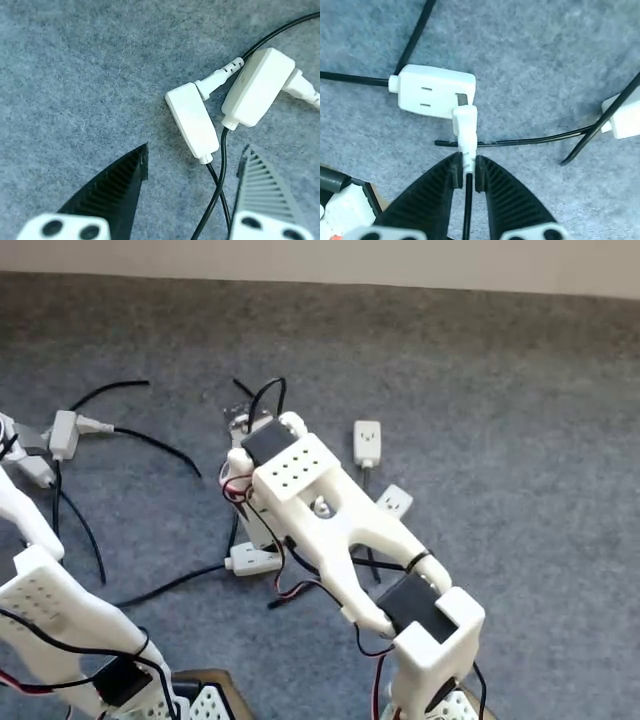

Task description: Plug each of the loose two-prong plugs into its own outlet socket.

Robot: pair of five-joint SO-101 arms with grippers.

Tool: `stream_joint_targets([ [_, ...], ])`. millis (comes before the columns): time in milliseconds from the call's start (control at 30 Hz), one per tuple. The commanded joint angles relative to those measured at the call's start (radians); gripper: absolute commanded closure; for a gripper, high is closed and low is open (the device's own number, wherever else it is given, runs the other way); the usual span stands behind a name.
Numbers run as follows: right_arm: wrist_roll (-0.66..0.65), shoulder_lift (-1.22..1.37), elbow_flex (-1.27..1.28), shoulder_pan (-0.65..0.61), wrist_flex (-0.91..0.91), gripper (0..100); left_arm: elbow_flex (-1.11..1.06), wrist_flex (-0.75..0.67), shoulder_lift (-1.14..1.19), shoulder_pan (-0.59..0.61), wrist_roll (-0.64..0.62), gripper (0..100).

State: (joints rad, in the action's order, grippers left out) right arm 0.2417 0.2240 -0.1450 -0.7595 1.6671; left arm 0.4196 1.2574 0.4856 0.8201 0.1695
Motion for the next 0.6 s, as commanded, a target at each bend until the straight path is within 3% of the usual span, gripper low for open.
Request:
stream_joint_targets([
  [0,-0.009,-0.013,-0.070,0.033,0.018,99.4,0.033,-0.008,-0.004,-0.028,0.008,71],
  [567,-0.003,-0.002,-0.101,-0.010,0.093,99.4,0.033,-0.011,-0.004,-0.058,0.003,71],
])
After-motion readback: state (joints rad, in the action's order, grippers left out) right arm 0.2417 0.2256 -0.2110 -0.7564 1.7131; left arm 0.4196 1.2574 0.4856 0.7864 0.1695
